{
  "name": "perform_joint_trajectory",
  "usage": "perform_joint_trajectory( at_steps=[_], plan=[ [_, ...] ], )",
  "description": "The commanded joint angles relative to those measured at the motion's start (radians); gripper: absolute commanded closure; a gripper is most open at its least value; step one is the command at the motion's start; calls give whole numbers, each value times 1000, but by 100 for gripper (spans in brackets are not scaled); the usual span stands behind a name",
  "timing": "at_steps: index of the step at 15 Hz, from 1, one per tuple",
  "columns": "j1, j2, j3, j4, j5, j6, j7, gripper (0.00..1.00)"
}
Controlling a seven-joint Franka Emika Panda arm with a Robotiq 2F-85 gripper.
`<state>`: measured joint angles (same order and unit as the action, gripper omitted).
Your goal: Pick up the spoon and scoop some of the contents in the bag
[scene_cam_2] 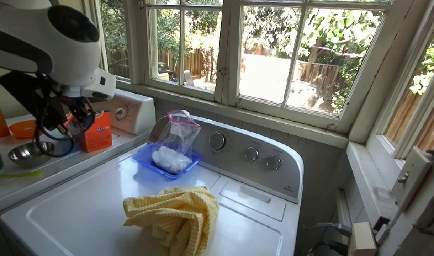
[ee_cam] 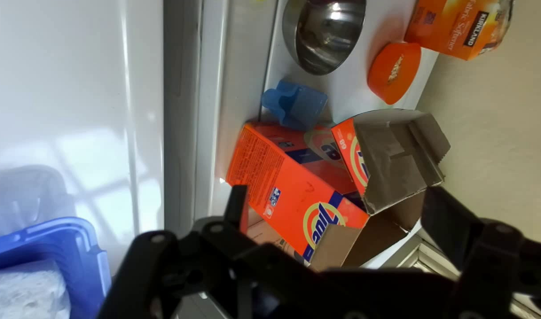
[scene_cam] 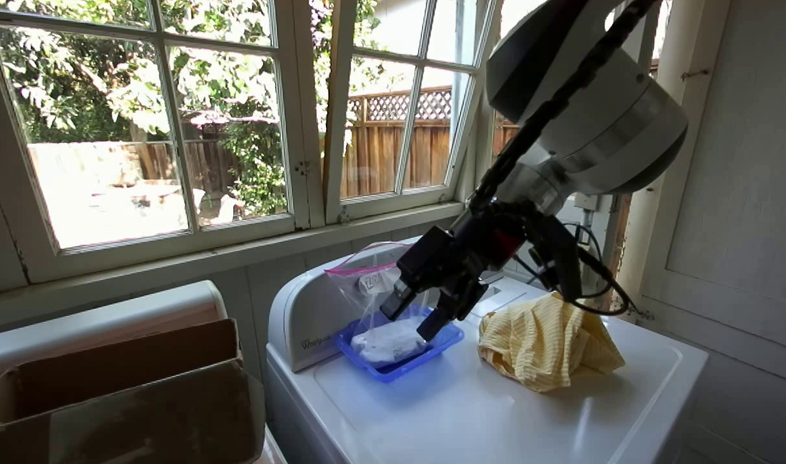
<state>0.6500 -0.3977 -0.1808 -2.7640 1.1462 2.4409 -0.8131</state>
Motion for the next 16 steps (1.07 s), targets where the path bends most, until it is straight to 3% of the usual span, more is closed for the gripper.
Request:
perform_joint_trajectory(
  at_steps=[1, 2, 3, 8, 9, 10, 16],
  plan=[
    [80, 153, -63, 22, 251, -12, -272, 0],
    [91, 204, -66, 31, 321, -39, -344, 0],
    [-42, 259, 79, 43, 402, -95, -401, 0],
    [-150, 508, 319, 140, 697, -63, -538, 0],
    [-173, 541, 347, 161, 726, -76, -538, 0],
    [-196, 431, 363, 91, 647, -70, -490, 0],
    [-210, 574, 387, 185, 731, -83, -530, 0]
  ],
)
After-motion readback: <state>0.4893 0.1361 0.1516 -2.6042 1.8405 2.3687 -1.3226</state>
